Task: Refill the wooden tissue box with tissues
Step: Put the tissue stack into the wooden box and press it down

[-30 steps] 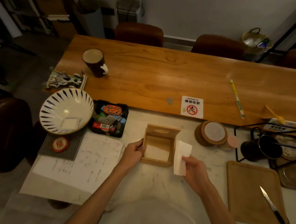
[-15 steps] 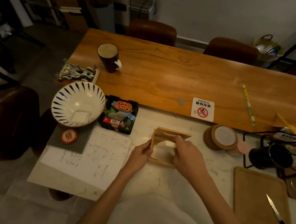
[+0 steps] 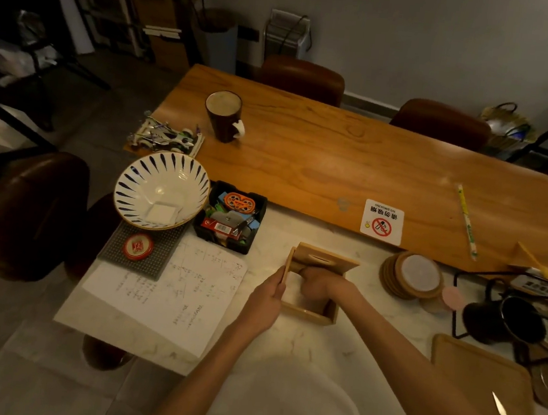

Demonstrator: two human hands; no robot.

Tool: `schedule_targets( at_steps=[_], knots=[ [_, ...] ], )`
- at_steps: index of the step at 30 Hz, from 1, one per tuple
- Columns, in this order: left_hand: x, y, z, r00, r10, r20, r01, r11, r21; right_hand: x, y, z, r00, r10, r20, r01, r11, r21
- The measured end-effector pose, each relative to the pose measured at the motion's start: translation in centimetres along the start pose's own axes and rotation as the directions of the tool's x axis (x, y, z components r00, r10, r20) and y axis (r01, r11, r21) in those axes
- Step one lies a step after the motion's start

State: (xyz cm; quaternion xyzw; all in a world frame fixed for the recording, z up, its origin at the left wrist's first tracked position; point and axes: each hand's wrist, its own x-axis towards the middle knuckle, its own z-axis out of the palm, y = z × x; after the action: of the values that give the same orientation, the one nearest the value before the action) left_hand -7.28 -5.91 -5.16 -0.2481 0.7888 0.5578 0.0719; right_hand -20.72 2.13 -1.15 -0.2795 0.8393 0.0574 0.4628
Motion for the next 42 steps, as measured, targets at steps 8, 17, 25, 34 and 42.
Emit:
schedule_targets(
  at_steps=[8,17,25,34,42],
  knots=[
    [0.1,-0.3,0.7,0.998,-0.001,-0.065,0.002,1.000,0.018,0.3,0.5,1.1,0.998,-0.019,-0.061,0.023,0.997,0.076],
    [0.0,-0.5,1.3,0.994,-0.005,-0.106,0.006,1.000,0.003,0.3,0.9,0.7,0.991,-0.091,-0.102,0.102,0.988,0.114],
    [-0.1,-0.4,1.3,0.993,0.013,-0.120,-0.015,1.000,-0.013,0.6,0.9,1.8,0.984,-0.048,-0.172,0.059,0.996,0.062],
    [0.0,-0.9,1.5,0.992,0.025,-0.125,-0.032,0.998,-0.054,0.7,0.9,2.6,0.977,-0.100,-0.187,0.100,0.995,-0.007],
    [-0.2,-0.8,1.4,0.993,0.028,-0.111,-0.037,0.996,-0.079,0.5,0.8,2.8,0.974,-0.074,-0.213,0.079,0.997,0.012]
  ],
)
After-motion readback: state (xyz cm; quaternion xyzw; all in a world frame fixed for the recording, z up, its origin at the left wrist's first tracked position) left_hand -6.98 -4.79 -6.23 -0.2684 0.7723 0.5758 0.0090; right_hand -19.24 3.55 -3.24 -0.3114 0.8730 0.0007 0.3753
